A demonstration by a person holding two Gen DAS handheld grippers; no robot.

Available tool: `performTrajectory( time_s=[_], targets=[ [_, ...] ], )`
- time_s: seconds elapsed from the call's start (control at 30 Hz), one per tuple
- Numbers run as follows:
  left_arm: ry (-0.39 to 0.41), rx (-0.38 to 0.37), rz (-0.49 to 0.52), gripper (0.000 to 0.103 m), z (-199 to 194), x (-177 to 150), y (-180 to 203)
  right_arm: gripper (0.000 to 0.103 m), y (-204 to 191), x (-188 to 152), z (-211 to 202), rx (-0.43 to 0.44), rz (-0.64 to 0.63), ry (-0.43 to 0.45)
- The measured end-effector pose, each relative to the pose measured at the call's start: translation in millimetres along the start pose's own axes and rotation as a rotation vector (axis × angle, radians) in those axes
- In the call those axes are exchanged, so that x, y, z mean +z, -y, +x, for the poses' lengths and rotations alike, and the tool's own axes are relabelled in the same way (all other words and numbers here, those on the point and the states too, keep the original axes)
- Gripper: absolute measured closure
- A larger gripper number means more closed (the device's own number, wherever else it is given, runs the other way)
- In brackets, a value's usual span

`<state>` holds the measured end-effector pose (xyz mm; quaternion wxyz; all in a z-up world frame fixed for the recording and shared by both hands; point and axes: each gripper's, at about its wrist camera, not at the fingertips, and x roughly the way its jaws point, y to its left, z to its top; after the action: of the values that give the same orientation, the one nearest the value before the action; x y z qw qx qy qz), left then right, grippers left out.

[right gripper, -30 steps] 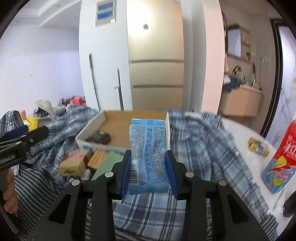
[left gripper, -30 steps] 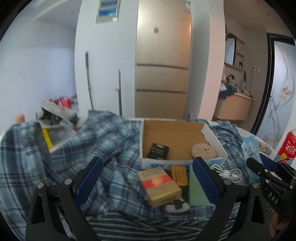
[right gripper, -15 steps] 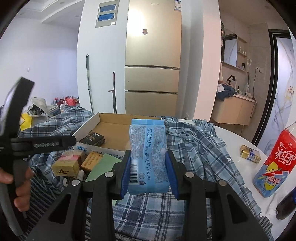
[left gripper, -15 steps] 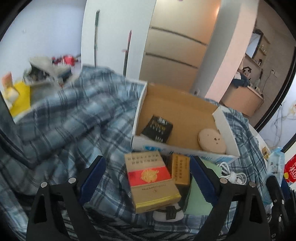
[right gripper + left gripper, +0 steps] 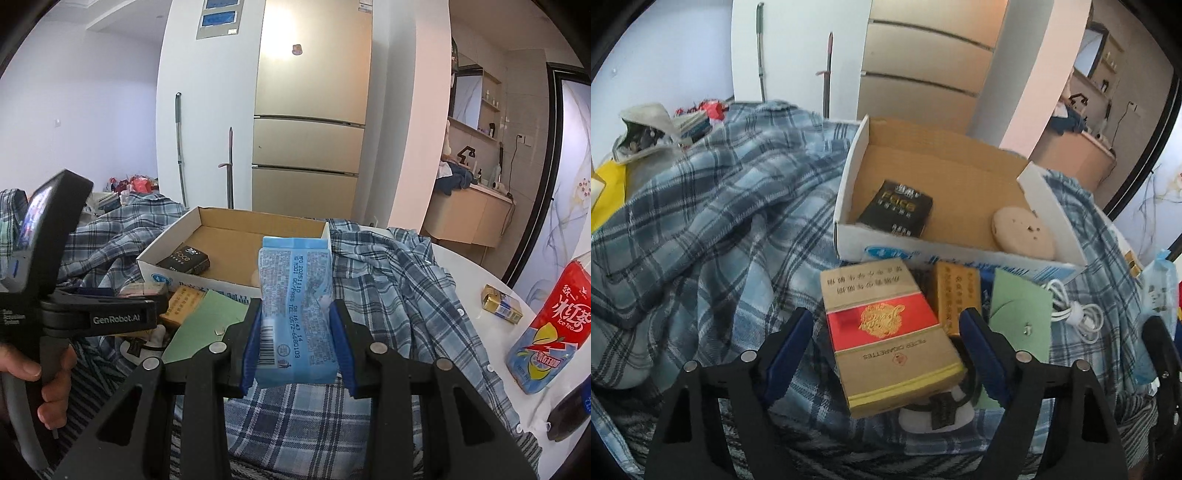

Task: Organize soft objects
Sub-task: 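Lower the left gripper onto the gold-red cigarette pack and grasp it while the right holds the packet, then lift and carry the cigarette pack and blue packet over the box with both grippers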

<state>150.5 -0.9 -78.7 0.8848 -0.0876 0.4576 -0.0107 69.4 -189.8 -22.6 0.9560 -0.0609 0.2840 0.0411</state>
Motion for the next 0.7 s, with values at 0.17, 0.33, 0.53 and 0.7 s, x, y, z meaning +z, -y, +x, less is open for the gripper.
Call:
performTrajectory(
  time_s=[0.17,0.33,0.53,0.7],
  targets=[
    [-0.022,0.009,0.025,0.035,3,-2,3,0.068,0,0,4,0.007,-0.002,-0.022],
    [0.038,0.006,0.080,0.042,-15,-11,9,0.068,0,0,3,0.008,0.002,-0.016],
    [0.251,-0.001,0.159,0.043,-57,-22,21,0.068,1,0,2,0.017,0.008,-0.010],
    [0.457,-0.003,0.257,0.043,-93,-34,40,0.068,5,1,-7,0.050,0.029,0.041]
  ],
)
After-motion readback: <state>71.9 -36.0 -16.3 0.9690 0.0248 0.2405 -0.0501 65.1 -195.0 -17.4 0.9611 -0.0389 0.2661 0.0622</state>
